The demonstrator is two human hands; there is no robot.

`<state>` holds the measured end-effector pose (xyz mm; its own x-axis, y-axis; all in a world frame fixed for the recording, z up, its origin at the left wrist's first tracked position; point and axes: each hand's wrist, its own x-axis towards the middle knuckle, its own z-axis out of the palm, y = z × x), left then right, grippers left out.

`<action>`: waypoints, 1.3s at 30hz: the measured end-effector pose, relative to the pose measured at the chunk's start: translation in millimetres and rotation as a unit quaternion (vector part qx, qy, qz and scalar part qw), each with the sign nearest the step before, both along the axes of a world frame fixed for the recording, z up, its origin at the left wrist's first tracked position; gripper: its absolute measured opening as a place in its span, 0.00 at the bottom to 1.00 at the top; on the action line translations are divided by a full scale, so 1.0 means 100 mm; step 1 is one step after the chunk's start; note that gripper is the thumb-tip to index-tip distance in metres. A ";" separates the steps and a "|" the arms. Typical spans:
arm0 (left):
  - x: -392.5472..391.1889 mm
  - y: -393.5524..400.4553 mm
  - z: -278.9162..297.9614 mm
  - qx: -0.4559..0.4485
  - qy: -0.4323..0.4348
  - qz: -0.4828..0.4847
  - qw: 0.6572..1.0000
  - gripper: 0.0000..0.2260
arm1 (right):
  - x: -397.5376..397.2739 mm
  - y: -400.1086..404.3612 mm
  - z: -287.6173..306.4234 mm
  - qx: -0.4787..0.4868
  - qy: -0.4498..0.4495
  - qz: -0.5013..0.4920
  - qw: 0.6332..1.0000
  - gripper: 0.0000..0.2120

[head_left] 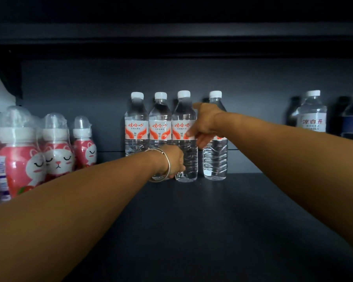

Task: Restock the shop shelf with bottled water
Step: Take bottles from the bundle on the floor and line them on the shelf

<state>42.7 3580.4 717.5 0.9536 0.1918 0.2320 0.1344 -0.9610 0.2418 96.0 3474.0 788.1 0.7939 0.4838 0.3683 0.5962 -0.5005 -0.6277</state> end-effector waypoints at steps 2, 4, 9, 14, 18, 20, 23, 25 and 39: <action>0.00 -0.01 0.01 0.005 -0.001 -0.017 1.000 0.01 | 0.06 0.00 -0.01 -0.009 -0.031 -0.012 0.999 0.37; 0.01 -0.02 0.01 0.006 0.003 -0.033 0.999 0.06 | 0.09 -0.01 -0.03 -0.023 -0.052 -0.022 0.998 0.31; 0.07 -0.06 0.04 0.030 0.021 -0.034 0.999 0.11 | 0.14 0.02 -0.11 -0.059 -0.116 -0.061 0.990 0.17; 0.11 -0.06 0.02 0.056 0.017 -0.032 0.998 0.12 | 0.21 -0.13 -0.04 0.025 -0.128 -0.082 0.988 0.18; 0.09 -0.08 0.05 0.075 0.032 -0.023 0.996 0.13 | 0.25 -0.31 -0.05 0.002 -0.148 -0.132 0.980 0.19; 0.07 -0.11 0.06 0.086 0.040 -0.022 0.995 0.14 | 0.20 -0.39 -0.07 -0.027 -0.122 -0.148 0.981 0.16; 0.05 -0.14 0.06 0.096 0.047 -0.022 0.994 0.16 | 0.11 -0.46 -0.08 -0.066 -0.074 -0.152 0.983 0.17; 0.04 -0.17 0.06 0.109 0.052 -0.020 0.993 0.17 | 0.08 -0.45 -0.10 -0.062 -0.006 -0.123 0.990 0.17; 0.02 -0.24 0.04 0.140 0.072 -0.010 0.987 0.19 | 0.13 -0.40 -0.20 -0.062 -0.009 -0.099 0.993 0.15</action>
